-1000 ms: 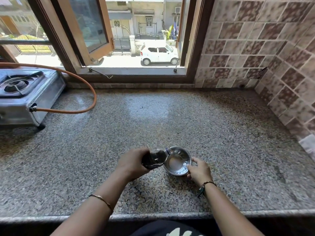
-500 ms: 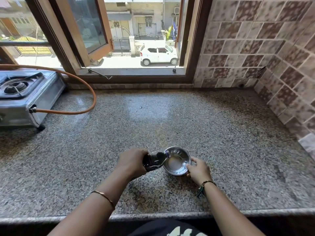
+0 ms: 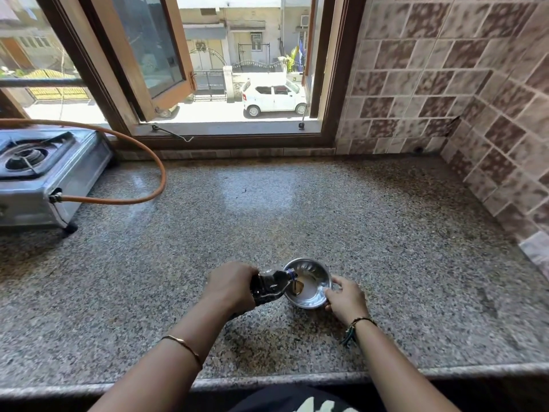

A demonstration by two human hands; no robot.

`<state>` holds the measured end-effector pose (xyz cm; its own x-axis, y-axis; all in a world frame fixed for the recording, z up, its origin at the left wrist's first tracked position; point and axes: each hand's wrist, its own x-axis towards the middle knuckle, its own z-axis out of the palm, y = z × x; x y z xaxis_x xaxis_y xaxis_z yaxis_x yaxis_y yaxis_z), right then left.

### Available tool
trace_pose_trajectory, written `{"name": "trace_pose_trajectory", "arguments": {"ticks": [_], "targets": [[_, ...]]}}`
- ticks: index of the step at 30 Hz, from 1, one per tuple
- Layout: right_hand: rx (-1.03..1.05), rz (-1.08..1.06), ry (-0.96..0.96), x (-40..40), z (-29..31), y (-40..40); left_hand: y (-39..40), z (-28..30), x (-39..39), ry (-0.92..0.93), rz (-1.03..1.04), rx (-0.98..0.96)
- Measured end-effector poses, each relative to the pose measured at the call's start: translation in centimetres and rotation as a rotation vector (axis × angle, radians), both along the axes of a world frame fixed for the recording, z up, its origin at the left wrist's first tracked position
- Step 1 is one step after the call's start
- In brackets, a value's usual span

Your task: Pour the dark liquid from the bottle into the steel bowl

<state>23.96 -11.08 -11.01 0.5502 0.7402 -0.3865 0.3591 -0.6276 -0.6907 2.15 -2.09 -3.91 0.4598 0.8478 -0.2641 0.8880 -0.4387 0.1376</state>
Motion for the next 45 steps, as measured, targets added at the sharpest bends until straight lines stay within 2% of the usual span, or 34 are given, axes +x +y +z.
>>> {"name": "trace_pose_trajectory", "arguments": {"ticks": [45], "targets": [[0.001,-0.009,0.02,0.2,-0.7,0.1,-0.2,0.9,0.7,0.078,-0.034,-0.024]]}}
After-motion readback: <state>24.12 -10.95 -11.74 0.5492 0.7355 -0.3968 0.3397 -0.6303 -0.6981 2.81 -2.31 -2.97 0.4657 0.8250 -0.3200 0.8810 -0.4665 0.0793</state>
